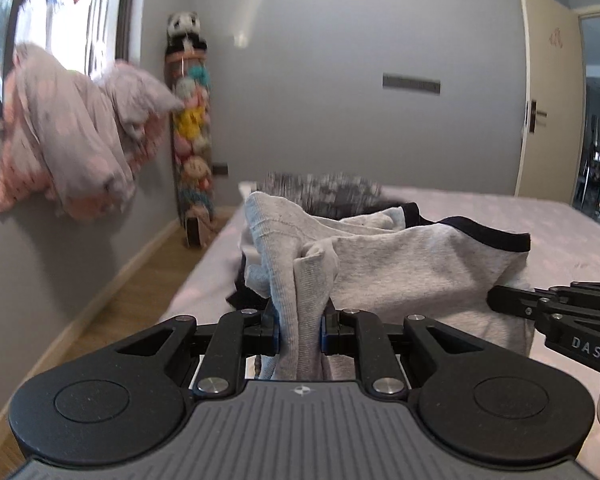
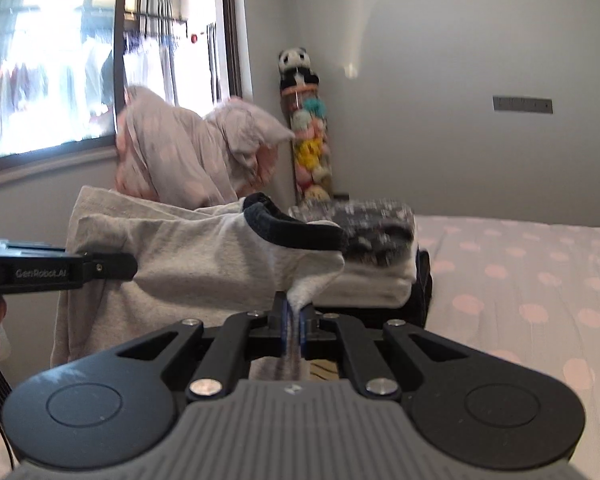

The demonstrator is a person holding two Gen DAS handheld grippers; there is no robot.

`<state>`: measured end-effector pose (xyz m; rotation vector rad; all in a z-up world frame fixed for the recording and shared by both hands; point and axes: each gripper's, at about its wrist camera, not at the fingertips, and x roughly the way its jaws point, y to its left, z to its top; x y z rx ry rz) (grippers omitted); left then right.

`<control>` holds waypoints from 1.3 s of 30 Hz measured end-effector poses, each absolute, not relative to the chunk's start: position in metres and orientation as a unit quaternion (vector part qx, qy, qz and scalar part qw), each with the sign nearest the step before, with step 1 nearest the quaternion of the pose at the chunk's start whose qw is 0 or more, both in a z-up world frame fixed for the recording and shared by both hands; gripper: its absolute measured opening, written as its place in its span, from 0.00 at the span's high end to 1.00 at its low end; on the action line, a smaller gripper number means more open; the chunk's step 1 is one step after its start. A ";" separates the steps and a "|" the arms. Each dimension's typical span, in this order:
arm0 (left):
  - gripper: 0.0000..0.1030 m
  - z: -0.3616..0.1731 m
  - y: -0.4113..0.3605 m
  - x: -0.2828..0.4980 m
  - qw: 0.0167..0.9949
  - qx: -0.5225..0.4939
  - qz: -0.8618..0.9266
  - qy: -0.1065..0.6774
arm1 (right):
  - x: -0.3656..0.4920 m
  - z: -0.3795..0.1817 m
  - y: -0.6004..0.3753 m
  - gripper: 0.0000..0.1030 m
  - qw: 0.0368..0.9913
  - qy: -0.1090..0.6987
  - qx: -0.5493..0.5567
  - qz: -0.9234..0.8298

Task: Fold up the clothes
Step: 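Lift the folded shirt with both grippers and carry it toward the clothes stack, then lower the shirt onto the folded pile and open both grippers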

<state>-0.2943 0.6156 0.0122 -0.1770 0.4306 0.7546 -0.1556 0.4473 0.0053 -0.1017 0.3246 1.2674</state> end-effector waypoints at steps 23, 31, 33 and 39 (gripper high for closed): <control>0.75 -0.103 0.743 -0.256 0.885 -0.156 0.310 0.309 | -0.070 -0.124 0.560 0.91 0.764 0.253 -0.102 0.584; 0.61 -0.076 0.728 -0.262 0.879 -0.142 0.337 0.307 | -0.058 -0.105 0.552 0.75 0.766 0.266 -0.103 0.576; 0.60 -0.063 0.721 -0.268 0.876 -0.128 0.358 0.297 | -0.054 -0.095 0.544 0.75 0.776 0.259 -0.102 0.566; 0.60 -0.030 0.694 -0.297 0.877 -0.134 0.383 0.257 | -0.053 -0.071 0.520 0.79 0.787 0.234 -0.089 0.563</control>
